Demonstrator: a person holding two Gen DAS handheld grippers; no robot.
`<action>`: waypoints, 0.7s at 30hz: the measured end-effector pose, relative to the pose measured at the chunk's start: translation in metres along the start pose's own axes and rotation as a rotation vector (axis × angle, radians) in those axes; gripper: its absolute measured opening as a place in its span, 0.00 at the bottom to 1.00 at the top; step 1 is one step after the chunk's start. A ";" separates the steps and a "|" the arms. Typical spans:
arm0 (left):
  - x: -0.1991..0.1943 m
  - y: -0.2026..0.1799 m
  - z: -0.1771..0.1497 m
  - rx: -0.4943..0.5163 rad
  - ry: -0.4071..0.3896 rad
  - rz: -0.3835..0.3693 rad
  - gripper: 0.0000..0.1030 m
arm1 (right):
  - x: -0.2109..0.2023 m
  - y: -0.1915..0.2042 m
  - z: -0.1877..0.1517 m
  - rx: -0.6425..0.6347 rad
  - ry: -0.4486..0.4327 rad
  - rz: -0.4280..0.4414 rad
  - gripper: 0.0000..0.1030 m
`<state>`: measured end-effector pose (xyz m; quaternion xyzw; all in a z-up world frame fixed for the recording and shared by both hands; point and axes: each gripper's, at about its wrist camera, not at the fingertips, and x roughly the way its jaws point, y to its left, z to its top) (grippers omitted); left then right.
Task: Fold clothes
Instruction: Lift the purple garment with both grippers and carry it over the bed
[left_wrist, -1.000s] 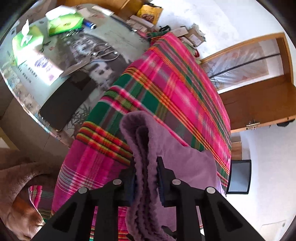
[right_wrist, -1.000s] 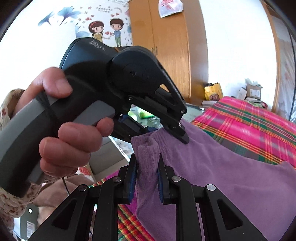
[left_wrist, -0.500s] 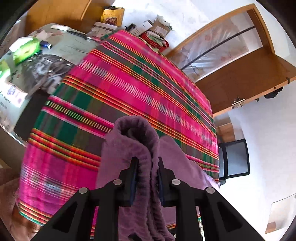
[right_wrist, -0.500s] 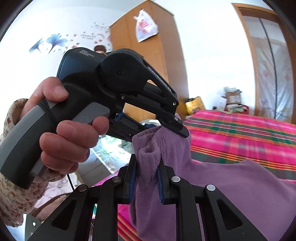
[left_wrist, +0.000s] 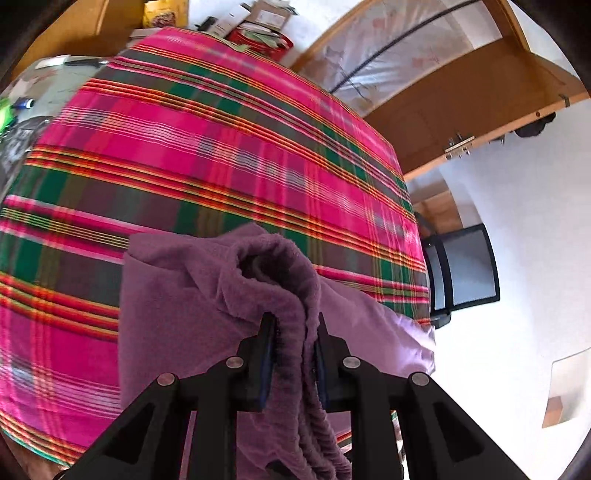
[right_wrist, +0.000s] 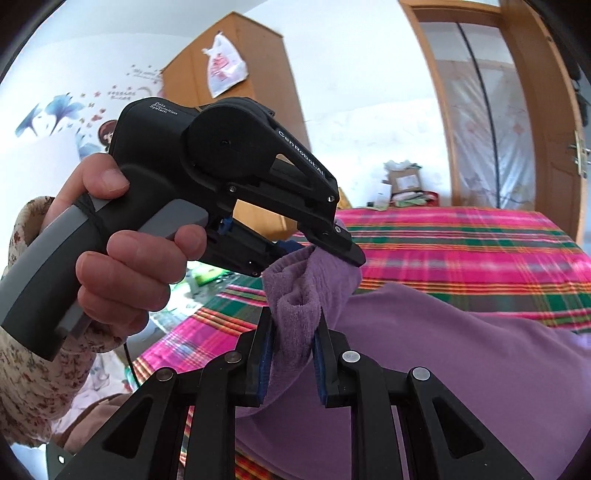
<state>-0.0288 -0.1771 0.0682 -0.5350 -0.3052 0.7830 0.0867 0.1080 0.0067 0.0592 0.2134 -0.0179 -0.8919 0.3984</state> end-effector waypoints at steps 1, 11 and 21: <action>0.003 -0.003 -0.001 0.003 0.008 0.002 0.19 | -0.002 -0.003 -0.002 0.004 0.000 -0.007 0.19; 0.037 -0.032 -0.008 0.040 0.079 0.023 0.19 | -0.002 -0.037 -0.016 0.071 0.000 -0.043 0.19; 0.079 -0.050 -0.015 0.078 0.146 0.078 0.21 | 0.002 -0.073 -0.040 0.121 0.042 -0.080 0.19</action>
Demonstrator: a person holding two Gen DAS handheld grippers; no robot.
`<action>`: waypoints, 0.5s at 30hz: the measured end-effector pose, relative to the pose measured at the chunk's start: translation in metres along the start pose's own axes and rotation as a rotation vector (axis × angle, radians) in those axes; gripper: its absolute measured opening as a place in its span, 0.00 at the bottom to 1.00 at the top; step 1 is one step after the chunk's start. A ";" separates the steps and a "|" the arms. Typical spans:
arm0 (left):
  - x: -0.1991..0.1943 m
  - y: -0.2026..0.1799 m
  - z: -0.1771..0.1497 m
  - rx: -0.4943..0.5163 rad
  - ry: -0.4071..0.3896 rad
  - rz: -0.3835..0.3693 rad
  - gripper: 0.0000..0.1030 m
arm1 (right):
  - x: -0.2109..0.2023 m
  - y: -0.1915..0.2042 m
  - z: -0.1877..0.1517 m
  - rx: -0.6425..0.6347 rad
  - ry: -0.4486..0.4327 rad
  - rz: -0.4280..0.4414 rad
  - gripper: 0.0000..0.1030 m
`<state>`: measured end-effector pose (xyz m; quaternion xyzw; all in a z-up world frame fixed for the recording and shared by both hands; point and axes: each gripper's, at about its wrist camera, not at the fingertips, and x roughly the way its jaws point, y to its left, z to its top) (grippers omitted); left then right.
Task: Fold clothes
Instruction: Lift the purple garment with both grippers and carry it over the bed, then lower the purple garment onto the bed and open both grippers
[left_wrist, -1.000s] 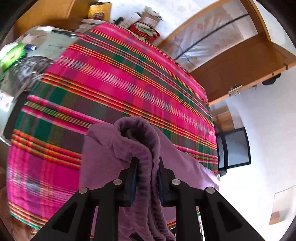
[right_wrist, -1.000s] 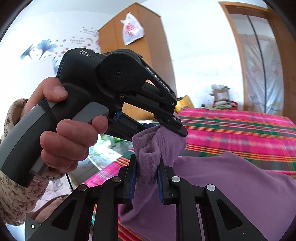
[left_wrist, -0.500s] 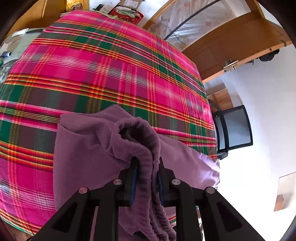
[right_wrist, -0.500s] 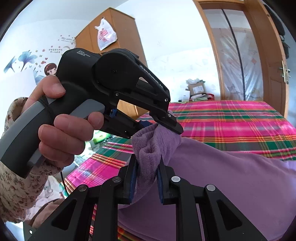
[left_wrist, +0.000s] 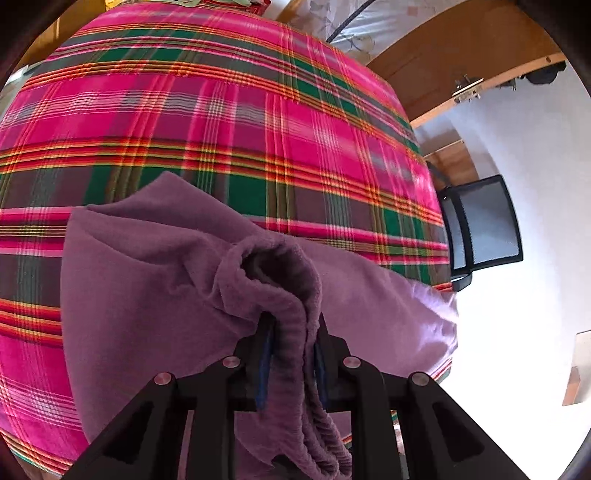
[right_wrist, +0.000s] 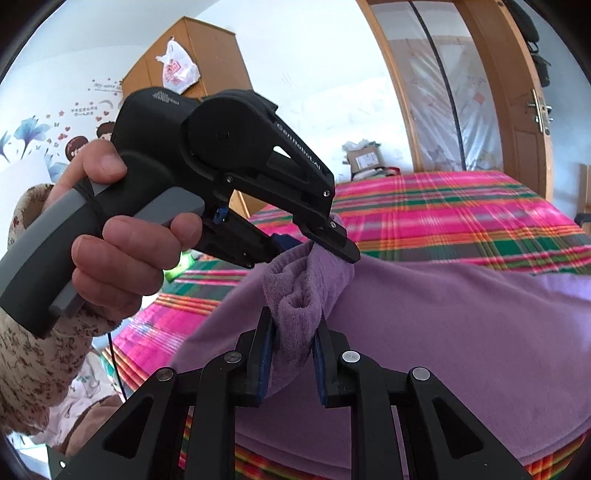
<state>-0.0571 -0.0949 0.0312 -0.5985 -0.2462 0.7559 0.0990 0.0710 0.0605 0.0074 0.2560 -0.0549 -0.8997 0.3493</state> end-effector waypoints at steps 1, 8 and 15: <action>0.001 0.000 0.000 0.002 0.003 -0.001 0.22 | 0.002 -0.005 -0.002 0.005 0.005 0.000 0.19; 0.003 -0.005 -0.001 0.020 0.028 -0.035 0.25 | 0.005 -0.028 -0.010 0.066 0.046 -0.009 0.21; -0.014 -0.016 -0.007 0.056 -0.006 -0.117 0.25 | -0.008 -0.042 -0.027 0.127 0.098 -0.043 0.28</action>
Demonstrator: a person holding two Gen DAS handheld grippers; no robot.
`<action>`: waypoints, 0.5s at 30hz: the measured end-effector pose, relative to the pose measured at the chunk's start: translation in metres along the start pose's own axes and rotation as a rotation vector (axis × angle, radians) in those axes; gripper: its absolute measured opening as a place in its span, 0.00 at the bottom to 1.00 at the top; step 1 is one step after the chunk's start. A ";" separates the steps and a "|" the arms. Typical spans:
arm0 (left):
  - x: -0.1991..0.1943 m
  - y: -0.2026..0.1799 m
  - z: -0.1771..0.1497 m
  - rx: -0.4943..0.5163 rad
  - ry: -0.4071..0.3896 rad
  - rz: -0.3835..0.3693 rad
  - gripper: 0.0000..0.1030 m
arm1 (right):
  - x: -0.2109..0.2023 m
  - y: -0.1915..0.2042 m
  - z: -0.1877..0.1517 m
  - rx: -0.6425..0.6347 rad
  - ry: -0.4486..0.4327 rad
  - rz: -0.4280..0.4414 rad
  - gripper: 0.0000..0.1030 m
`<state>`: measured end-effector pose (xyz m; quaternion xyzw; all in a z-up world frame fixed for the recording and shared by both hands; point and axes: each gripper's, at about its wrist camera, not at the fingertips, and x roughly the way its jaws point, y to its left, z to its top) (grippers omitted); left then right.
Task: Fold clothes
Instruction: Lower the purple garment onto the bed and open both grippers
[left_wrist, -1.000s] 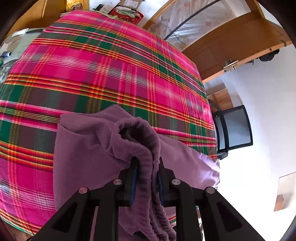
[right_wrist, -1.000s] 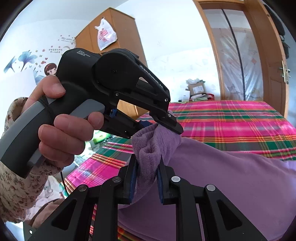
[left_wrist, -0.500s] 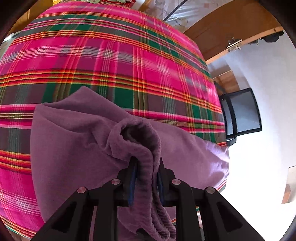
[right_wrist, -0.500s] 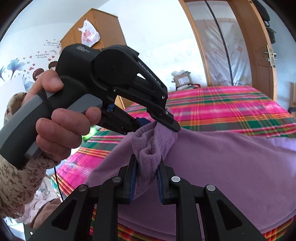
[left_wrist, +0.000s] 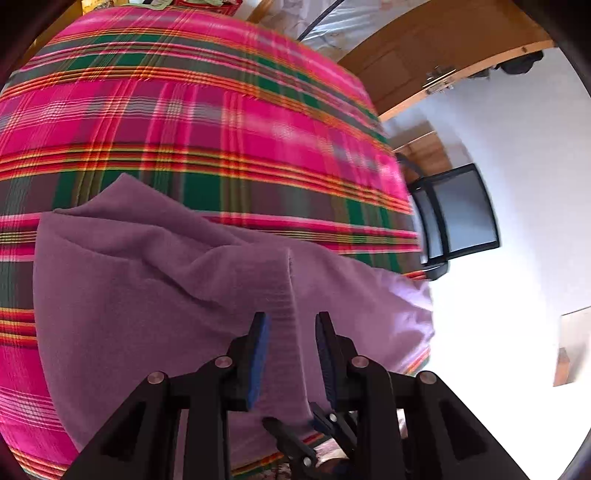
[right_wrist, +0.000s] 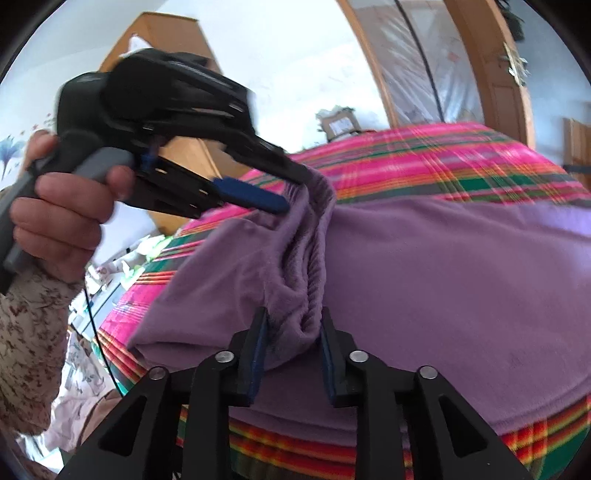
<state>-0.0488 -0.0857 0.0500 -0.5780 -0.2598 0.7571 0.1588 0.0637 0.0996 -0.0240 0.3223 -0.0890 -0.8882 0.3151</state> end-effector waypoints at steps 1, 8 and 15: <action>-0.004 0.000 -0.001 0.002 -0.008 -0.007 0.25 | -0.003 -0.003 -0.001 0.010 -0.002 -0.007 0.29; -0.041 0.044 -0.025 -0.081 -0.104 0.007 0.25 | -0.024 -0.010 -0.001 0.033 -0.071 -0.061 0.30; -0.065 0.114 -0.064 -0.249 -0.178 0.059 0.26 | -0.007 -0.001 0.012 -0.011 -0.023 0.016 0.30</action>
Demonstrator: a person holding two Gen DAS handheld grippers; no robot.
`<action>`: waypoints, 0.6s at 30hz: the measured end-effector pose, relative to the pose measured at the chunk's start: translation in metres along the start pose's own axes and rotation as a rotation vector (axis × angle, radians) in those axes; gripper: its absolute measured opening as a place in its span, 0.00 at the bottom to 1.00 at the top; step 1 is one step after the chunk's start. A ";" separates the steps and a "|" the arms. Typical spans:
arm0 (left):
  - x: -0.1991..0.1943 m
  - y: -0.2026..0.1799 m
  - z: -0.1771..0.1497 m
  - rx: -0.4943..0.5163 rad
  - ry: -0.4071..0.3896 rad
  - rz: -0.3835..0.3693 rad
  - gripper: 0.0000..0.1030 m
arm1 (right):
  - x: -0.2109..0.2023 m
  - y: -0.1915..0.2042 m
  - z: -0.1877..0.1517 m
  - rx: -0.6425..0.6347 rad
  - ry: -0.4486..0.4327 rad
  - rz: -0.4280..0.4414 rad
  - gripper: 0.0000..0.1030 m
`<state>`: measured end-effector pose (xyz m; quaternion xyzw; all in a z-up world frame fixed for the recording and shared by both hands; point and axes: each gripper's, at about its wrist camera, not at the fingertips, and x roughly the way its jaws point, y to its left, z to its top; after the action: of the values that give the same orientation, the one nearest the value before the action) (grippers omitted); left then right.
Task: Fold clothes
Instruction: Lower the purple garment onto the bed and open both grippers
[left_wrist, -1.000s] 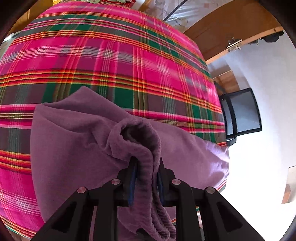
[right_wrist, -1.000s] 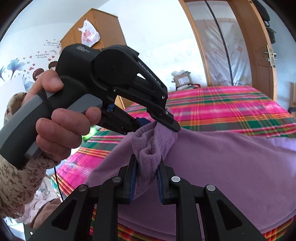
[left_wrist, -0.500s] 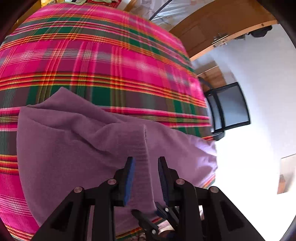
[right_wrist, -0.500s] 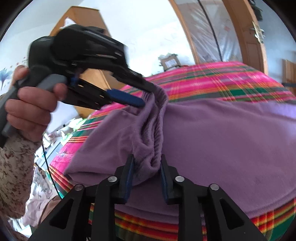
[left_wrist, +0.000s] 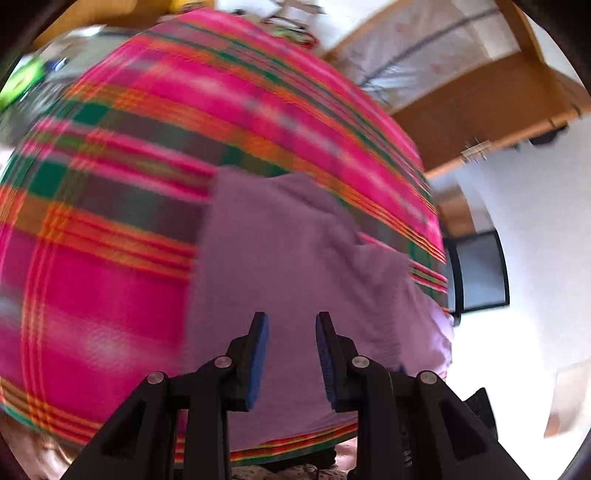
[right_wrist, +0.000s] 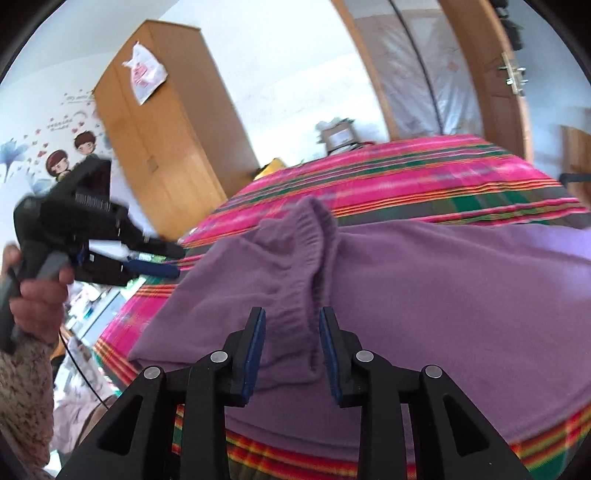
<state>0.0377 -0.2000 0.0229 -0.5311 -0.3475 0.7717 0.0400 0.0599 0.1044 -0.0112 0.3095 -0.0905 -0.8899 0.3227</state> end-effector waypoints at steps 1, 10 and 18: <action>0.000 0.009 -0.003 -0.022 0.001 0.000 0.26 | 0.004 -0.001 0.001 0.007 0.014 0.008 0.30; 0.004 0.041 -0.016 -0.074 0.018 -0.041 0.26 | -0.007 0.000 0.004 0.029 0.045 0.033 0.13; 0.005 0.045 -0.021 -0.040 0.027 -0.036 0.27 | 0.000 0.003 0.013 0.003 0.085 -0.054 0.17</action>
<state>0.0670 -0.2221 -0.0110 -0.5359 -0.3718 0.7565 0.0476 0.0536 0.1020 0.0004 0.3499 -0.0698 -0.8842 0.3014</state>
